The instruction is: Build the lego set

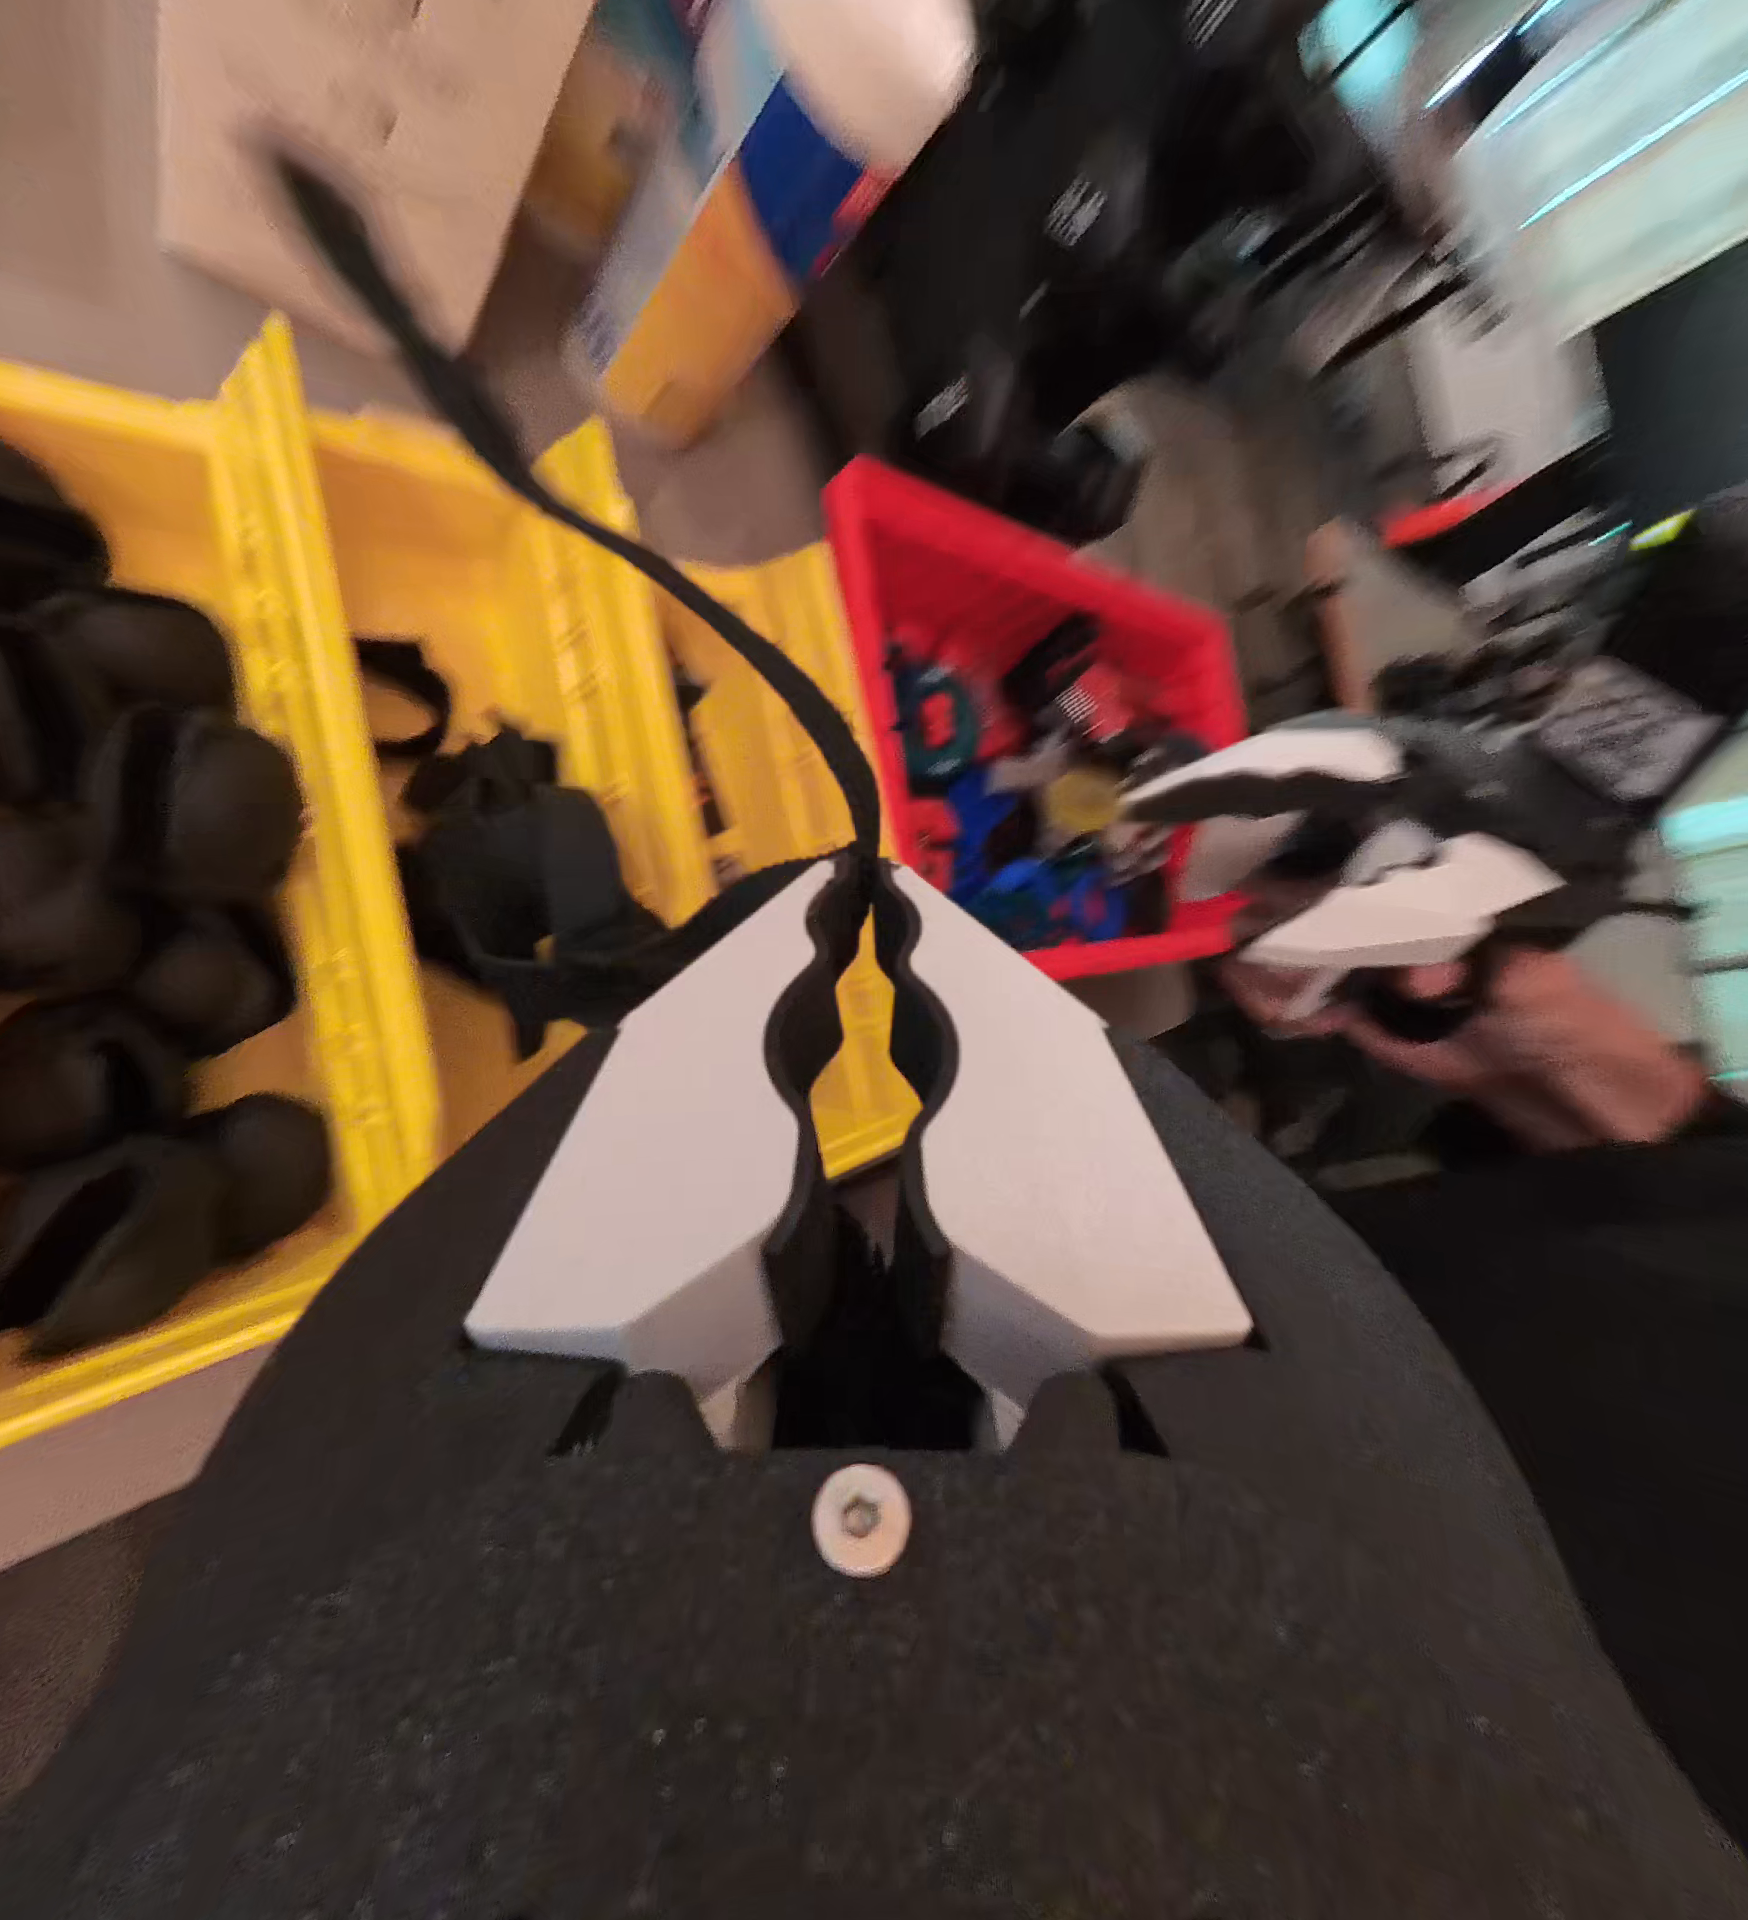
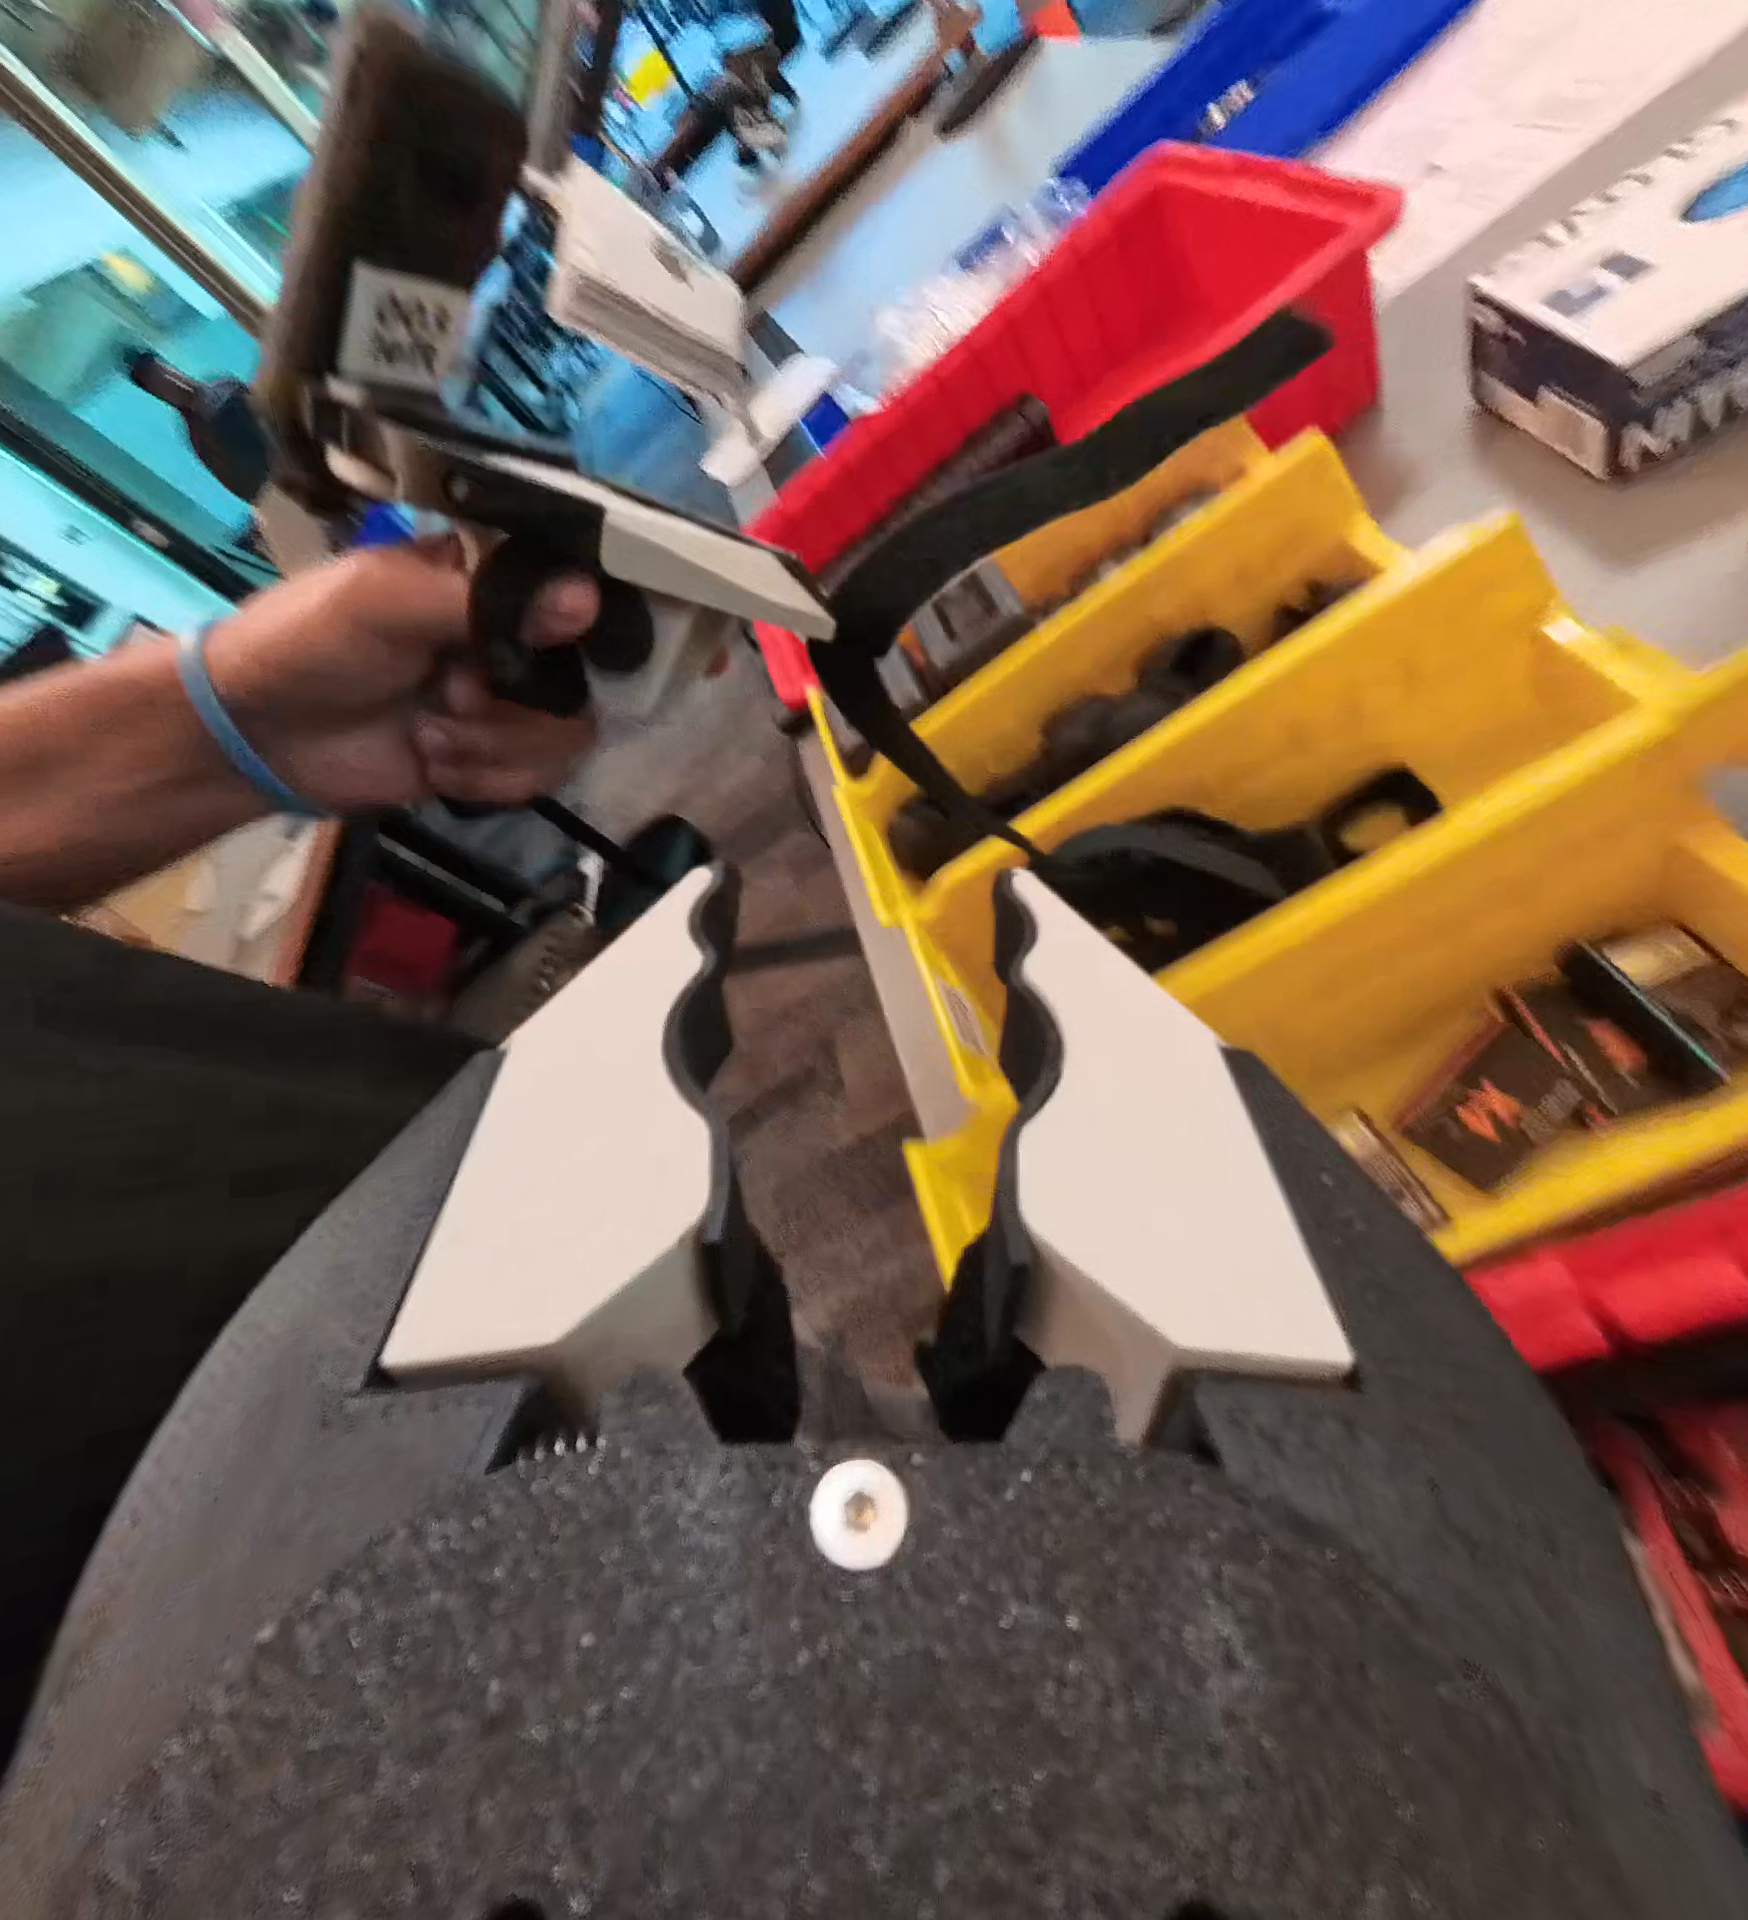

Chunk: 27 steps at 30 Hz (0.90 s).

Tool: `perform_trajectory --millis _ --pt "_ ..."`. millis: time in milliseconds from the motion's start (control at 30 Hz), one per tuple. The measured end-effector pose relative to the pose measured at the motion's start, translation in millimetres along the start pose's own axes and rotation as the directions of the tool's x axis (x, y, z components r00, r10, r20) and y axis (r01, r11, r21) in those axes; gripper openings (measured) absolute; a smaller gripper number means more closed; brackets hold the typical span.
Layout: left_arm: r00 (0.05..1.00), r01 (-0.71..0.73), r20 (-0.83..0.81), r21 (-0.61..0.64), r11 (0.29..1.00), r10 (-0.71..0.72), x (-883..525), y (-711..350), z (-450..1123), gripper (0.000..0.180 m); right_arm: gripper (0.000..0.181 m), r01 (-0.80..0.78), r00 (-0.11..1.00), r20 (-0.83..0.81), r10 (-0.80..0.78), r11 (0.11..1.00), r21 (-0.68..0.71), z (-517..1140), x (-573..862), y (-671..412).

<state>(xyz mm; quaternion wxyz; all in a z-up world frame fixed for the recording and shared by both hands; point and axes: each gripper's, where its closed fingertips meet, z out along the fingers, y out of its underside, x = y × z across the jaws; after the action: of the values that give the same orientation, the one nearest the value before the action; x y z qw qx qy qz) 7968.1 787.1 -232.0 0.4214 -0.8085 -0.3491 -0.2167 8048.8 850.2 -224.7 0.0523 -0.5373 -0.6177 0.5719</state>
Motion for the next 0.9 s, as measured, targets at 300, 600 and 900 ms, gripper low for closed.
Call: perform_trajectory --millis 300,600,900 --pt "0.96 0.117 -0.279 0.38 0.917 -0.006 69.8 -67.5 -87.0 0.0 0.059 -0.317 0.905 0.336 0.262 0.941 0.118 50.4 -71.6 -55.7" --pt "0.972 0.001 -0.215 0.414 0.91 0.096 84.0 -74.1 -97.7 0.0 0.063 -0.733 0.551 0.498 0.669 0.674 -0.095 99.5 -87.2 -40.2" --pt "0.982 -0.01 -0.171 0.392 0.92 0.083 70.7 -83.6 -93.7 0.0 0.062 0.449 0.873 -0.192 -0.449 0.892 -0.046 92.1 -37.2 -43.2"
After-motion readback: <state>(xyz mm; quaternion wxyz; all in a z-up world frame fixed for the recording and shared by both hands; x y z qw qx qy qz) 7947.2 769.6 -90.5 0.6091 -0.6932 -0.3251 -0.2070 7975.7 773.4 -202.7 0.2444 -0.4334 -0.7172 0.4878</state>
